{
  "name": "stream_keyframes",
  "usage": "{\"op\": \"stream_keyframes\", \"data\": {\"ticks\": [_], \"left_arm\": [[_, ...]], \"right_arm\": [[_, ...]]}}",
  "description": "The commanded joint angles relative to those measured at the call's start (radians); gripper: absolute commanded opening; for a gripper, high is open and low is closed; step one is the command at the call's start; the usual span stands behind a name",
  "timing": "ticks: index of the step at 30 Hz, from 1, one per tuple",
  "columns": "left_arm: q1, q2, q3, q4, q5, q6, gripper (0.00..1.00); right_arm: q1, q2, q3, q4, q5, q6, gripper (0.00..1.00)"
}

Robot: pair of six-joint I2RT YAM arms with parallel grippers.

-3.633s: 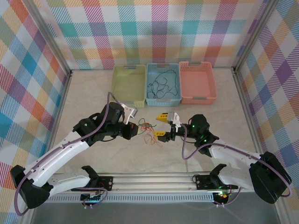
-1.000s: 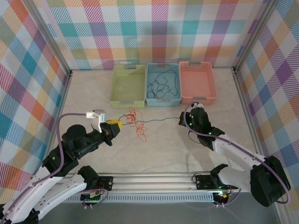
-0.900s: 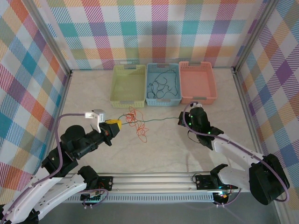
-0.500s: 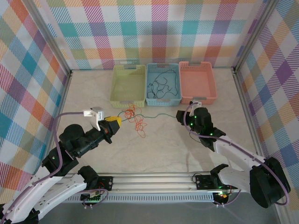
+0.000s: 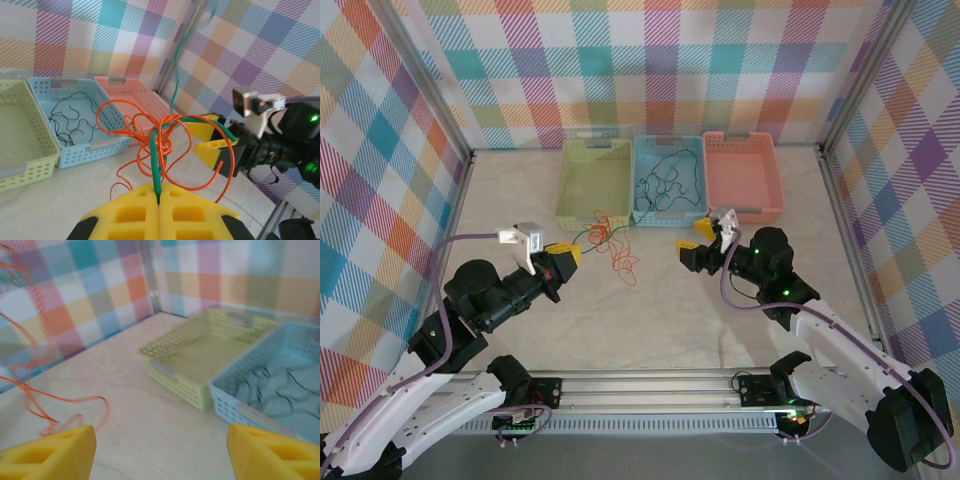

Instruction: Untangle the cables

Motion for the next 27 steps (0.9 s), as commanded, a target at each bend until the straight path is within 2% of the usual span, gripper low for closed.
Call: {"op": "stream_keyframes", "data": {"ticks": [1,5,10,14,22,27], "left_arm": [[0.007,0.002,0.032,0.002,0.018,0.012,0.00],[0.007,0.008,0.009,0.020,0.031,0.001,0.00],[0.005,0.008,-0.020,0.047,0.023,-0.013,0.00],[0.007,0.016,-0.028,0.081,0.026,-0.015,0.00],[0.006,0.031,-0.019,0.073,0.028,-0.013,0.00],[0.007,0.034,-0.029,0.085,0.032,-0.013,0.00]], "right_arm": [[0.017,0.011,0.065,0.039,-0.130,-0.023,0.70],[0.065,0.065,0.071,0.135,-0.132,0.108,0.73],[0.115,0.179,0.130,0.132,0.065,0.493,0.74],[0.134,0.241,0.114,0.296,0.067,0.715,0.72],[0.181,0.268,0.130,0.325,0.114,0.916,0.71],[0.185,0.324,0.157,0.412,0.125,1.045,0.70]]}}
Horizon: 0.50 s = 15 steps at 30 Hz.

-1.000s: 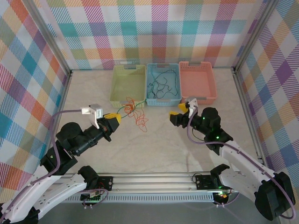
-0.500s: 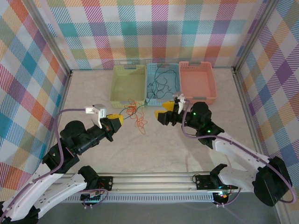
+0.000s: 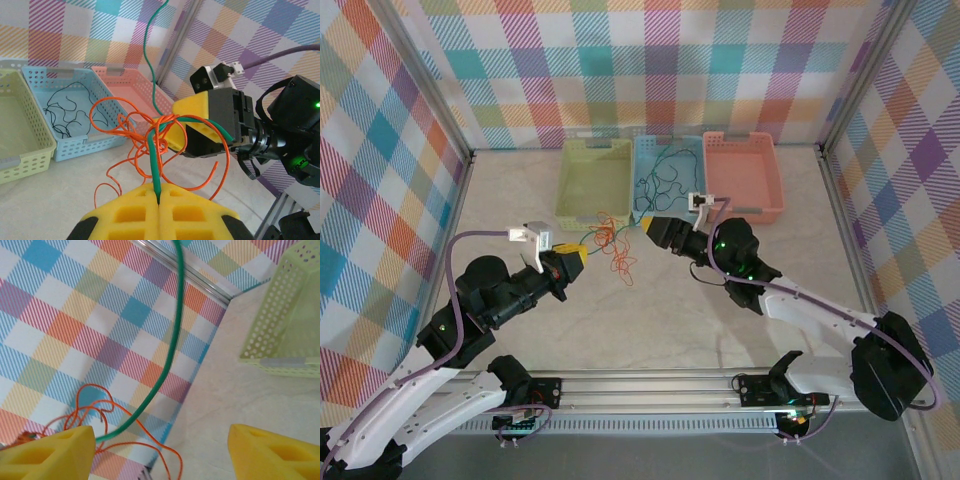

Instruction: Untangle the cables

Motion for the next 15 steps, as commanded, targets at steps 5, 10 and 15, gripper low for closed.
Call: {"op": "stream_keyframes", "data": {"ticks": [5,10,15], "left_arm": [[0.006,0.001,-0.006,0.052,0.018,-0.006,0.00],[0.006,0.004,-0.005,0.046,0.021,-0.007,0.00],[0.007,0.006,-0.022,0.003,0.000,-0.033,0.00]], "right_arm": [[0.015,0.093,0.081,0.078,0.011,0.221,0.66],[0.027,0.125,0.108,0.076,-0.001,0.250,0.44],[0.027,0.095,0.117,0.022,0.015,0.117,0.02]]}}
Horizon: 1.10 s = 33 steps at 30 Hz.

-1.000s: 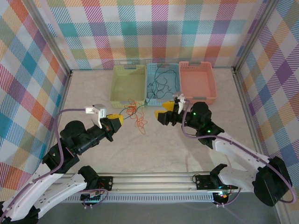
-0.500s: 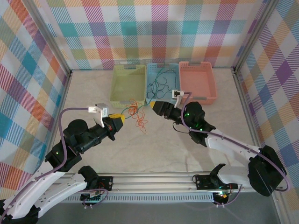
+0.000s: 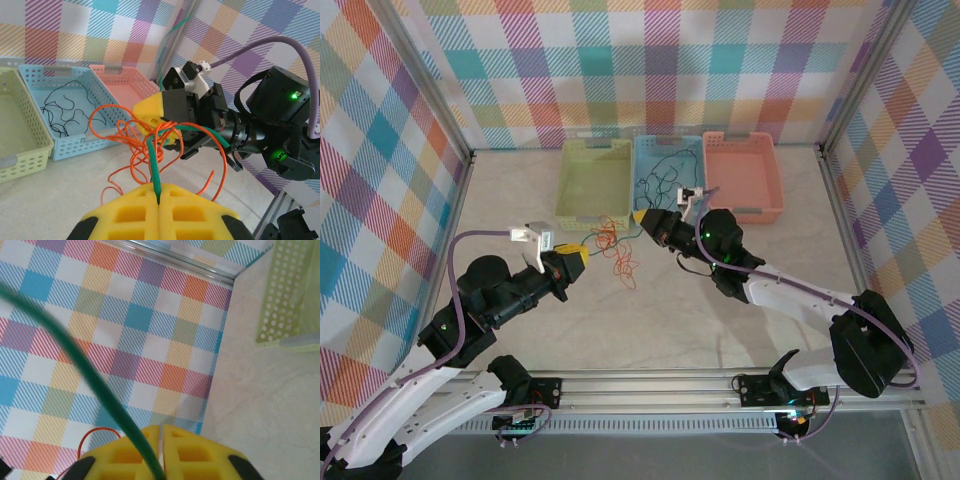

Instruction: Untangle the cables

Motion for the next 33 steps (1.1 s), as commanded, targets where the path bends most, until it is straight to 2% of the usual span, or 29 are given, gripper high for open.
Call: {"op": "stream_keyframes", "data": {"ticks": [1,2,4,5,6,8,10,13,16,19,24,33], "left_arm": [[0.006,0.013,-0.012,-0.036,-0.026,-0.044,0.03],[0.006,0.024,-0.008,-0.073,-0.039,-0.060,0.16],[0.006,0.050,-0.007,-0.162,-0.050,-0.092,0.52],[0.006,0.055,-0.012,-0.194,-0.054,-0.111,0.65],[0.006,0.053,-0.022,-0.226,-0.058,-0.130,0.73],[0.006,0.037,-0.042,-0.264,-0.065,-0.156,0.78],[0.007,0.019,-0.056,-0.274,-0.063,-0.177,0.79],[0.007,0.034,-0.080,-0.212,0.015,-0.197,0.76],[0.006,0.104,-0.079,-0.146,0.102,-0.192,0.71],[0.005,0.190,-0.033,-0.136,0.155,-0.174,0.72],[0.005,0.379,0.062,-0.170,0.203,-0.175,0.72],[-0.025,0.593,0.052,-0.038,0.219,-0.325,0.71]], "right_arm": [[0.007,-0.057,0.042,-0.088,0.041,-0.156,0.00],[0.007,-0.080,0.045,-0.144,0.069,-0.228,0.00],[0.007,-0.126,0.041,-0.209,0.117,-0.403,0.00],[0.006,-0.143,0.030,-0.209,0.113,-0.483,0.00],[0.006,-0.163,0.010,-0.212,0.125,-0.547,0.00],[0.004,-0.194,-0.019,-0.232,0.141,-0.657,0.00],[0.004,-0.215,-0.046,-0.245,0.147,-0.742,0.00],[-0.002,-0.232,-0.103,-0.198,0.114,-0.812,0.00],[-0.002,-0.232,-0.144,-0.173,0.074,-0.871,0.00],[-0.002,-0.233,-0.193,-0.120,0.053,-0.928,0.00],[-0.002,-0.227,-0.262,-0.003,0.015,-0.982,0.00],[-0.003,-0.142,-0.328,0.191,-0.056,-1.046,0.00]]}}
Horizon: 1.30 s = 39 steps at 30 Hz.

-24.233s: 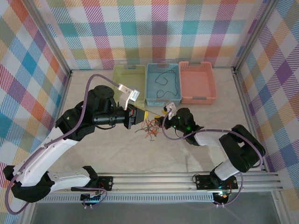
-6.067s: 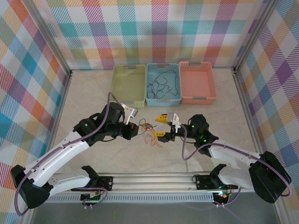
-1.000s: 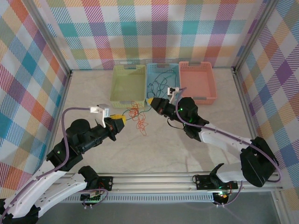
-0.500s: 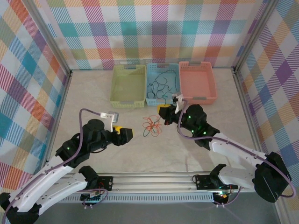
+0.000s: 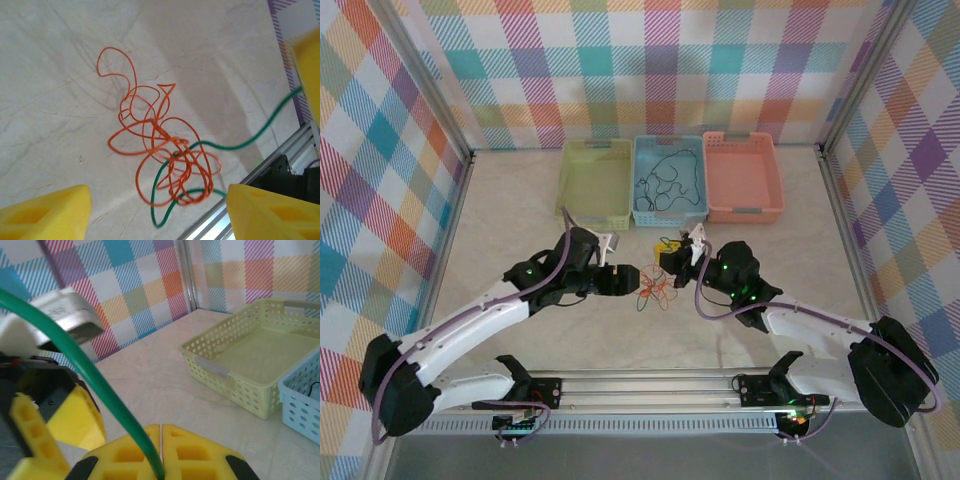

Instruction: Untangle the cables

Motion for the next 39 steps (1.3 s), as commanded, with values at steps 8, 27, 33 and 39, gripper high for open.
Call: {"op": "stream_keyframes", "data": {"ticks": [8,27,33,39], "left_arm": [[-0.074,0.152,0.030,0.102,-0.003,-0.119,0.70],[-0.103,0.231,-0.038,0.192,-0.019,-0.138,0.36],[-0.103,0.211,-0.092,0.208,-0.040,-0.143,0.19],[-0.103,0.164,-0.139,0.198,-0.087,-0.141,0.06]], "right_arm": [[-0.001,0.054,-0.031,0.162,-0.059,-0.067,0.00],[-0.001,0.018,-0.061,0.177,0.020,-0.088,0.00],[-0.004,-0.002,-0.071,0.178,0.040,-0.091,0.00],[-0.014,-0.021,-0.077,0.159,0.088,-0.076,0.00]]}}
